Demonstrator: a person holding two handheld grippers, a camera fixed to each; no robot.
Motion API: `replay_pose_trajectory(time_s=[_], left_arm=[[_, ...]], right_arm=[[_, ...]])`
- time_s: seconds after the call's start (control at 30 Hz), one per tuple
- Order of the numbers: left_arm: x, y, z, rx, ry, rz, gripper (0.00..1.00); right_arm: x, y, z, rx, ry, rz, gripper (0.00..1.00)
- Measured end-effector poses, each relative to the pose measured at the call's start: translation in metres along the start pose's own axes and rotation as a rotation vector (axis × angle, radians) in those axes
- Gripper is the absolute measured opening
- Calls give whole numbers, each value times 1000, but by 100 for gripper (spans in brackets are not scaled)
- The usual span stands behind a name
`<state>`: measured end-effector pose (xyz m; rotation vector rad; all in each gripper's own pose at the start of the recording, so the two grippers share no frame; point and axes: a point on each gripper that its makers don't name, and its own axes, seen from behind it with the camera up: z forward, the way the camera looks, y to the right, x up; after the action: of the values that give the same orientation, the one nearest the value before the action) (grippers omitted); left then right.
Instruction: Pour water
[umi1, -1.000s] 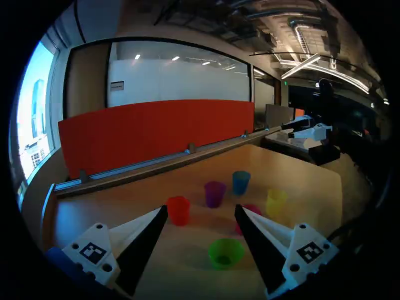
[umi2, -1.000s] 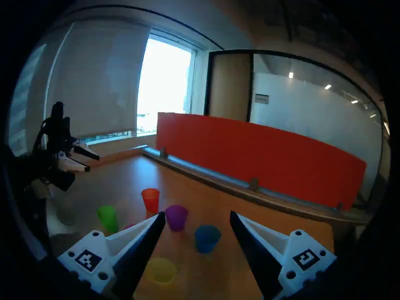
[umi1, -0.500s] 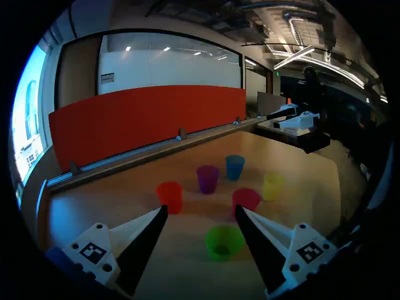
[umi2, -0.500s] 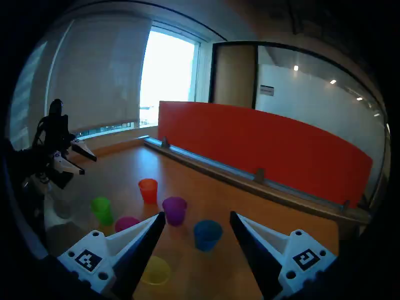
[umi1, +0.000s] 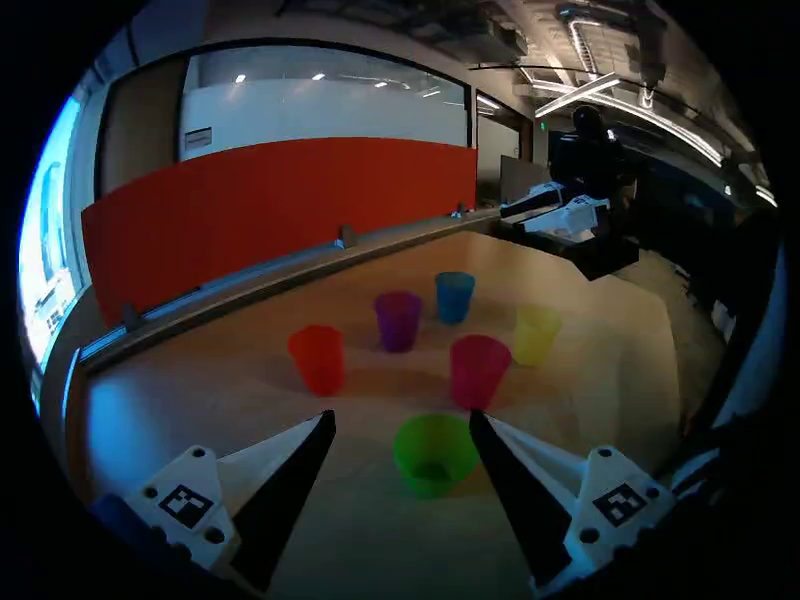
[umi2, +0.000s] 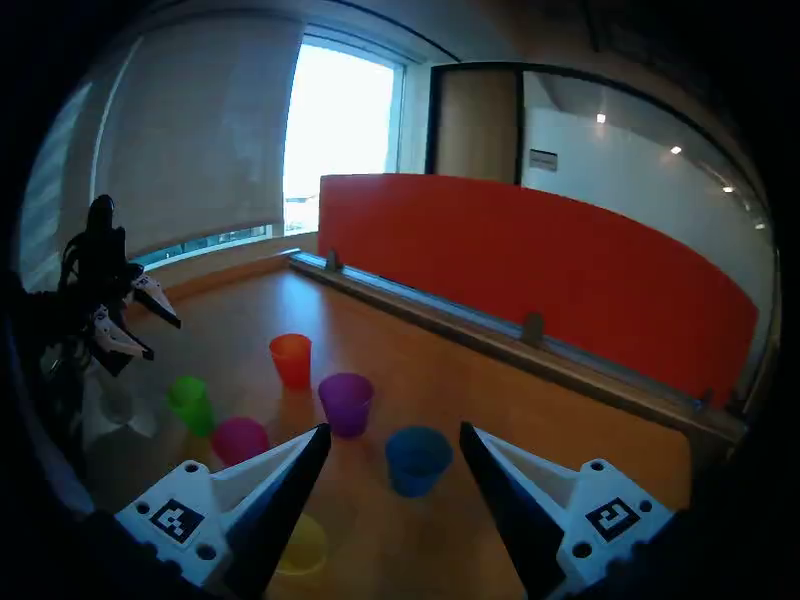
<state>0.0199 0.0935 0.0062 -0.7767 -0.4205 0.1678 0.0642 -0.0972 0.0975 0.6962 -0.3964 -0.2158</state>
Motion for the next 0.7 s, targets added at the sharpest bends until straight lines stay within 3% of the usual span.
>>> replay_pose_trajectory(time_s=[0.33,0.7], left_arm=[[-31,17,11,-49,-64,2,100],[-61,26,22,-71,-130,13,100]], right_arm=[[-13,3,18,16,-26,-6,100],[-30,9,34,22,-62,-6,100]])
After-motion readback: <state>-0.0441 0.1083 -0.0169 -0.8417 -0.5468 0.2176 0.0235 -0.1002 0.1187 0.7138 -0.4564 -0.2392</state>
